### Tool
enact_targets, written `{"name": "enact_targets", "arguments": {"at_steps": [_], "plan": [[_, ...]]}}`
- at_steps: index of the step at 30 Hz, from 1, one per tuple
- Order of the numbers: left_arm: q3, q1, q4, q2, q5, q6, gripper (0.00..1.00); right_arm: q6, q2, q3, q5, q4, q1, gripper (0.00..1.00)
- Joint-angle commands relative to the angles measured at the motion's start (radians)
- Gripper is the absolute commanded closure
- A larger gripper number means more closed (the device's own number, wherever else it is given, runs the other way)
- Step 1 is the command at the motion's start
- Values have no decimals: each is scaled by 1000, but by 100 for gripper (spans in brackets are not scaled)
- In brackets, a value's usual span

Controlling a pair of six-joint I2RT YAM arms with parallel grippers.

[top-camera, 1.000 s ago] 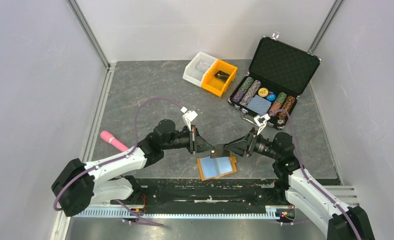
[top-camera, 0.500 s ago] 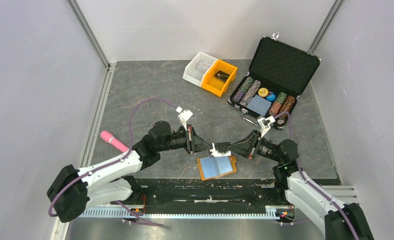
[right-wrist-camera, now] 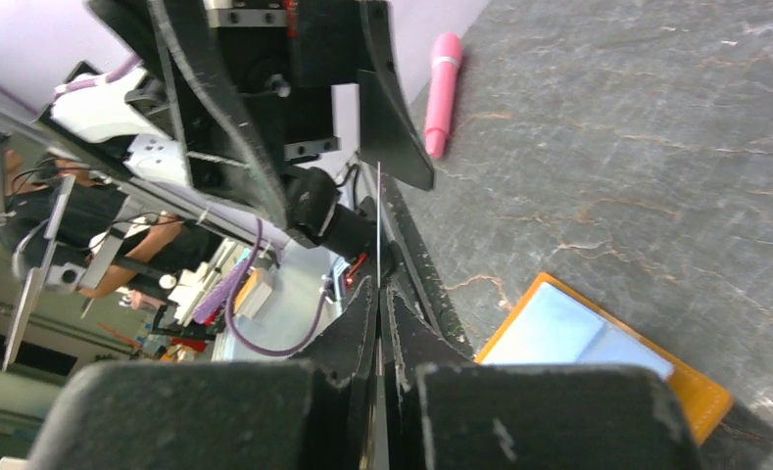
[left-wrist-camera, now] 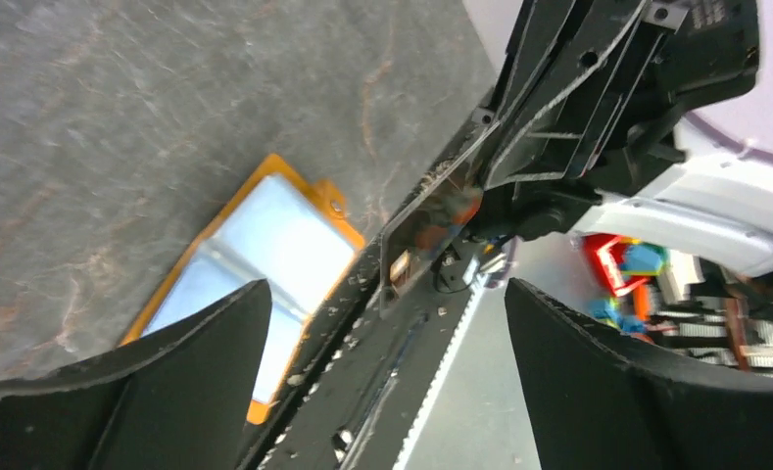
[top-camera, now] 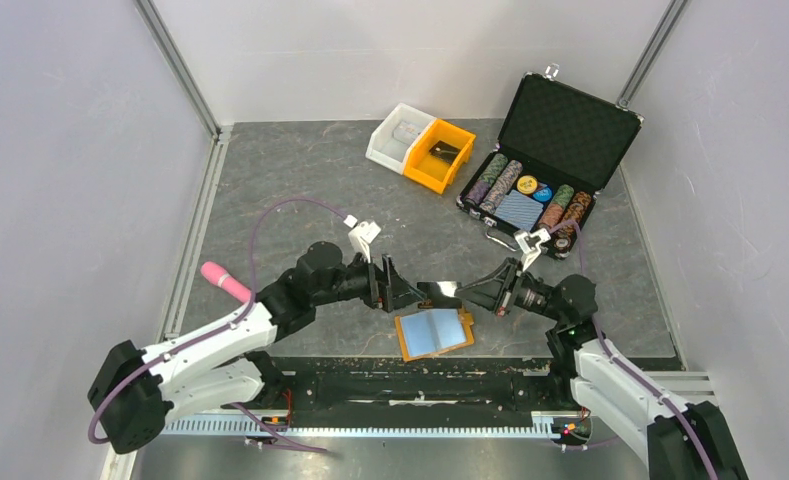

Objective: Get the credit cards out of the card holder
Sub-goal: Remove the credit card from the card holder, then place the credit card in the storage box.

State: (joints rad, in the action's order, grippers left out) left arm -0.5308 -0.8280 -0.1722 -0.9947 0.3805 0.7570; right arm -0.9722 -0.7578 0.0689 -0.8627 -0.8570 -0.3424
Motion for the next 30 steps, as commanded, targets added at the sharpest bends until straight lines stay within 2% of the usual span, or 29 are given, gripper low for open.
{"name": "enact_targets", "arguments": {"at_steps": [1, 7, 14, 17, 21, 30], "plan": [[-109, 1, 228, 68, -123, -150, 0, 151, -18, 118, 39, 216, 18, 100], [-226, 2, 450, 108, -170, -277, 0, 207, -113, 265, 74, 335, 45, 100], [-383, 1, 747, 129, -287, -448, 0, 318, -324, 528, 260, 519, 57, 100], [-366, 1, 774, 156, -353, -506, 0, 312, -461, 651, 378, 566, 59, 100], [-309, 1, 774, 170, -419, -573, 0, 297, -671, 867, 409, 610, 77, 100], [-296, 1, 786, 154, -396, -571, 0, 217, -1098, 1326, 507, 695, 115, 100]]}}
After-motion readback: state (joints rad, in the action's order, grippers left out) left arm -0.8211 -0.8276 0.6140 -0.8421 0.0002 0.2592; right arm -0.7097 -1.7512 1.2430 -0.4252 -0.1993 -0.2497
